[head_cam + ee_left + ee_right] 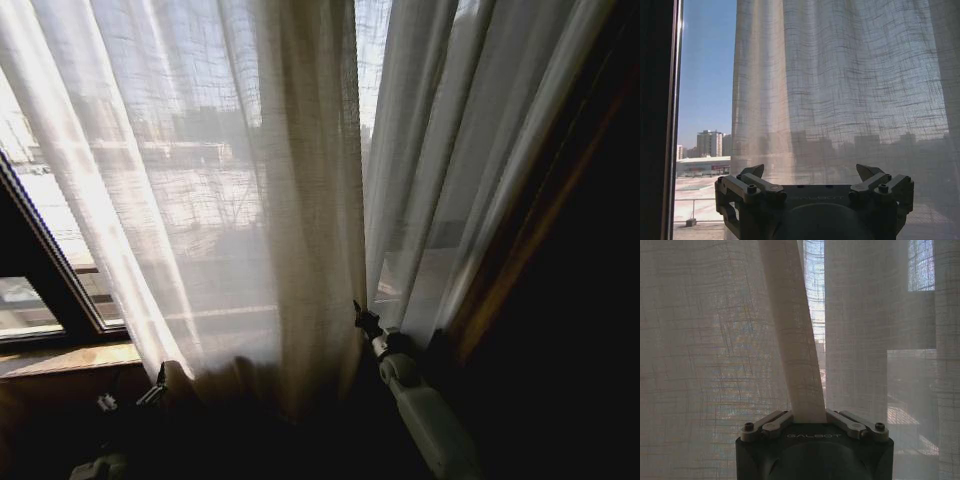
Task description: Open the curtains by pulling them apart, changing their state from closed to fully open.
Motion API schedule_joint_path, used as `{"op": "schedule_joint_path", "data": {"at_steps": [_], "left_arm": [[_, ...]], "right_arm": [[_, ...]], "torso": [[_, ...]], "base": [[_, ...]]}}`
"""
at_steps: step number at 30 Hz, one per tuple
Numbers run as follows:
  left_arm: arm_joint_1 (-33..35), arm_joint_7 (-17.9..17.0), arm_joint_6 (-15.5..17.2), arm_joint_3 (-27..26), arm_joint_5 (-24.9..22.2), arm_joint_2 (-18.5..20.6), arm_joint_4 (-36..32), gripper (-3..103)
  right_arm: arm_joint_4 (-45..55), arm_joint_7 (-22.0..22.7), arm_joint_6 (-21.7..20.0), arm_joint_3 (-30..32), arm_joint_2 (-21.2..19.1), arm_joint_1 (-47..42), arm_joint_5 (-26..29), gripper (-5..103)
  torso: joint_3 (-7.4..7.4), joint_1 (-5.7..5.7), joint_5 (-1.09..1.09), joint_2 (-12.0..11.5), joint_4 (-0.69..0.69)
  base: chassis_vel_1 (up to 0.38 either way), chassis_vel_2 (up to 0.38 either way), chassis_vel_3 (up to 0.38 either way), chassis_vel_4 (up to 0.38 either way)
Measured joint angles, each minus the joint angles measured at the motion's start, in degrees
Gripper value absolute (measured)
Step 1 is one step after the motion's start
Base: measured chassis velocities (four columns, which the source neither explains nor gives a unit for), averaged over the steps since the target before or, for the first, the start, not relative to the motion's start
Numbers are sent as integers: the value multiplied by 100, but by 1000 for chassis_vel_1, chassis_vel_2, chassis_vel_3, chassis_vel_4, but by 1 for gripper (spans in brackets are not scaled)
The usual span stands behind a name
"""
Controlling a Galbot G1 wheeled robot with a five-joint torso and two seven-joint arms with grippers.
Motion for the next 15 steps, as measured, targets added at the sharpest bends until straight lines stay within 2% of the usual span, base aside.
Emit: {"op": "schedule_joint_path", "data": {"at_steps": [10, 15], "left_arm": [[1, 0, 0, 0, 0, 0, 0, 100], [1, 0, 0, 0, 0, 0, 0, 100]], "right_arm": [[-15, -11, 24, -7, 9, 6, -11, 0], [-24, 17, 214, -47, 42, 2, -3, 0]], "torso": [[0, 0, -2, 0, 0], [0, 0, 0, 0, 0]], "base": [[-352, -367, 356, 367], [-339, -331, 341, 318]]}}
